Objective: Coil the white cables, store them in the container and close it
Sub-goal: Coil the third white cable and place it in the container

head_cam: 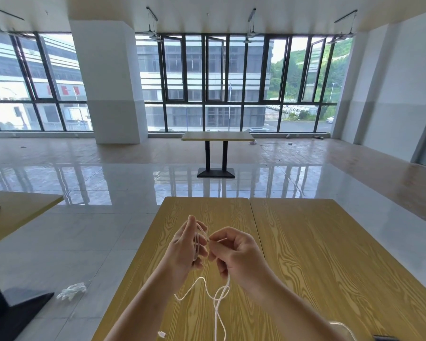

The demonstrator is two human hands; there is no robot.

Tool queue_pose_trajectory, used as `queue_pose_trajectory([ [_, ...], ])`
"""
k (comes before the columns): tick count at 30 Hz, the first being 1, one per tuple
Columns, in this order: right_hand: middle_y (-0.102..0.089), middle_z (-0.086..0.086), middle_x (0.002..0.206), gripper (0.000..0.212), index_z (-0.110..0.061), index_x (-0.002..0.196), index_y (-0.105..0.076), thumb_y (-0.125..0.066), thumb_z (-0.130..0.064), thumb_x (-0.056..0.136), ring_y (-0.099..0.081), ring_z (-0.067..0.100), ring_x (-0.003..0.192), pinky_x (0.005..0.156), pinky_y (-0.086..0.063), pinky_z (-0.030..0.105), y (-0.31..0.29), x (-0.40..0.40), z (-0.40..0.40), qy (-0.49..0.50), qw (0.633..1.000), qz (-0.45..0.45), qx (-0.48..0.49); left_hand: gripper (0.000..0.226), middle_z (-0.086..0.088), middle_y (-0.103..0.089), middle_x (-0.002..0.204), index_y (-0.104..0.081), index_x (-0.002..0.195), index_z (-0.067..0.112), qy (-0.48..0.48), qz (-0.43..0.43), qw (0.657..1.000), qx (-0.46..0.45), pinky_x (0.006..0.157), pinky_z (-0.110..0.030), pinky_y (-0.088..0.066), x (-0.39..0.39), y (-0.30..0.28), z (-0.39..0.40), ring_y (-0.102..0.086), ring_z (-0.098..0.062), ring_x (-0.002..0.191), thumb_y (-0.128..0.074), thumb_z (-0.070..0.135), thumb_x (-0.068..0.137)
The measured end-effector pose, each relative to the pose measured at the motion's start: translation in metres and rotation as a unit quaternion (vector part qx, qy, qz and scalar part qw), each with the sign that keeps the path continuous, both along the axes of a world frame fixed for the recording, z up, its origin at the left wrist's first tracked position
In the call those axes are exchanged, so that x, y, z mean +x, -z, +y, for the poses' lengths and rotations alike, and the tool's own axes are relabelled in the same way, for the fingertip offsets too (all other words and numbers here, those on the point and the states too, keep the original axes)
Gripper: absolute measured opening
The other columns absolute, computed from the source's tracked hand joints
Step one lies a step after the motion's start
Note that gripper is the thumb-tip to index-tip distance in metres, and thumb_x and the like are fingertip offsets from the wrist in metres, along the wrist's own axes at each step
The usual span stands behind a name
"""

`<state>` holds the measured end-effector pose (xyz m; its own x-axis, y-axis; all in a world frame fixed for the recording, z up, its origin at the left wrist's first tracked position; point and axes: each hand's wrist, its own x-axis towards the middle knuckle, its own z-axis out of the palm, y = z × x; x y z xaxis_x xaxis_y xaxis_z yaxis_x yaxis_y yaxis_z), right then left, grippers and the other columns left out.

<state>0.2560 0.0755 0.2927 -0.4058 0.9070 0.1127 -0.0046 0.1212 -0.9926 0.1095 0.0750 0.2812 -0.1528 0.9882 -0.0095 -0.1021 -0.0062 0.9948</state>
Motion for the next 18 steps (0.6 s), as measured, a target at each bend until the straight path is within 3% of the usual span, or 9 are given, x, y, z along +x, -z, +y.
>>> queue_pose_trajectory([
  [4, -0.072, 0.001, 0.067, 0.011, -0.021, 0.083, -0.071, -0.068, -0.016, 0.092, -0.052, 0.02, 0.053, 0.048, -0.043, 0.031, 0.002, -0.005, -0.003, 0.007, 0.999, -0.042, 0.021, 0.047, -0.007, -0.054, 0.064, -0.054, 0.108, 0.009, 0.02, 0.003, 1.0, 0.008, 0.048, -0.027, -0.042, 0.003, -0.002, -0.003, -0.051, -0.016, 0.051, -0.034, 0.05, 0.1],
  [8, -0.07, -0.003, 0.067, 0.022, -0.033, 0.079, -0.074, -0.068, -0.015, 0.09, -0.052, 0.011, 0.048, 0.048, -0.042, 0.029, 0.006, -0.01, -0.007, 0.009, 0.994, -0.095, 0.055, 0.033, -0.005, -0.054, 0.068, -0.057, 0.101, 0.01, 0.019, 0.041, 0.999, 0.028, 0.048, -0.027, -0.043, 0.006, -0.005, -0.004, -0.052, -0.016, 0.055, -0.043, 0.039, 0.102],
  [11, -0.069, -0.001, 0.07, 0.028, -0.039, 0.082, -0.076, -0.065, -0.014, 0.089, -0.056, 0.007, 0.05, 0.052, -0.047, 0.028, 0.006, -0.009, -0.012, -0.014, 0.99, -0.121, 0.067, 0.032, -0.007, -0.057, 0.07, -0.058, 0.096, 0.007, 0.029, 0.037, 0.999, 0.026, 0.054, -0.032, -0.044, 0.005, -0.006, -0.005, -0.053, -0.021, 0.063, -0.039, 0.031, 0.104],
  [14, -0.069, 0.008, 0.073, 0.021, -0.029, 0.098, -0.078, -0.063, -0.014, 0.095, -0.057, 0.009, 0.053, 0.053, -0.05, 0.028, 0.009, -0.006, -0.015, -0.035, 0.991, -0.115, 0.064, 0.038, -0.011, -0.06, 0.074, -0.057, 0.093, 0.006, 0.023, 0.001, 1.0, 0.015, 0.056, -0.032, -0.042, -0.002, -0.008, -0.004, -0.051, -0.021, 0.064, -0.034, 0.033, 0.106],
  [16, -0.067, 0.0, 0.069, 0.017, -0.023, 0.101, -0.076, -0.061, -0.016, 0.098, -0.056, 0.011, 0.054, 0.056, -0.05, 0.03, 0.011, -0.001, -0.016, -0.058, 0.987, -0.133, 0.067, 0.04, -0.011, -0.062, 0.075, -0.058, 0.093, 0.008, 0.031, -0.018, 0.999, 0.004, 0.056, -0.03, -0.041, -0.008, -0.011, -0.004, -0.051, -0.02, 0.062, -0.033, 0.035, 0.106],
  [18, -0.066, -0.006, 0.067, 0.018, -0.027, 0.096, -0.074, -0.057, -0.022, 0.1, -0.056, 0.011, 0.058, 0.059, -0.05, 0.03, 0.013, 0.006, -0.018, -0.103, 0.973, -0.187, 0.087, 0.04, -0.011, -0.065, 0.075, -0.059, 0.093, 0.009, 0.043, -0.023, 0.999, -0.012, 0.054, -0.029, -0.041, -0.016, -0.016, -0.005, -0.053, -0.019, 0.06, -0.032, 0.036, 0.106],
])
